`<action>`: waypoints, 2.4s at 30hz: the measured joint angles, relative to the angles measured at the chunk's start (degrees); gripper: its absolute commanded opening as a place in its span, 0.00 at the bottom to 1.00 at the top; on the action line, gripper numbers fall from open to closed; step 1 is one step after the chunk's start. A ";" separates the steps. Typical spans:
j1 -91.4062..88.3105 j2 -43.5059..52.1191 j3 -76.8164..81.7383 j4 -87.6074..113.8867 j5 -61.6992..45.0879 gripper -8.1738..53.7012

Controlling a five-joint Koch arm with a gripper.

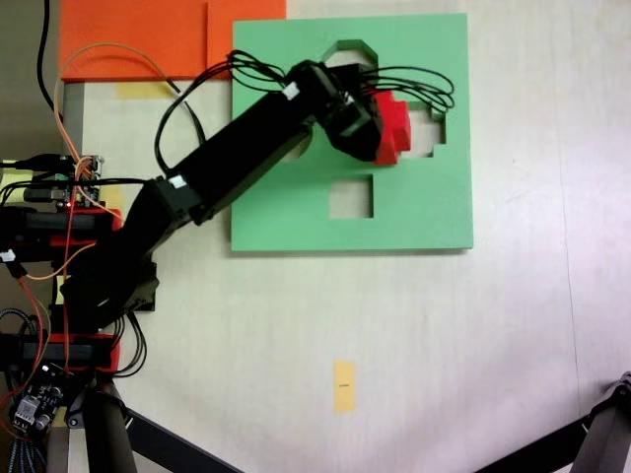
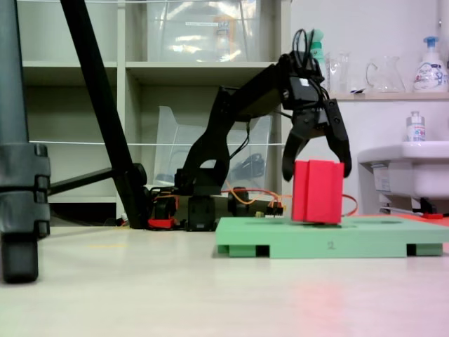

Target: Put the cross columnar block into the corresponding hole

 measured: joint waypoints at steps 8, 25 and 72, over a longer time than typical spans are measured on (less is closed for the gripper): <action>0.44 -2.90 -5.01 0.26 -2.11 0.63; 0.44 -4.22 -11.25 -2.02 -9.67 0.64; 1.58 -8.17 -11.25 -12.04 -7.29 0.64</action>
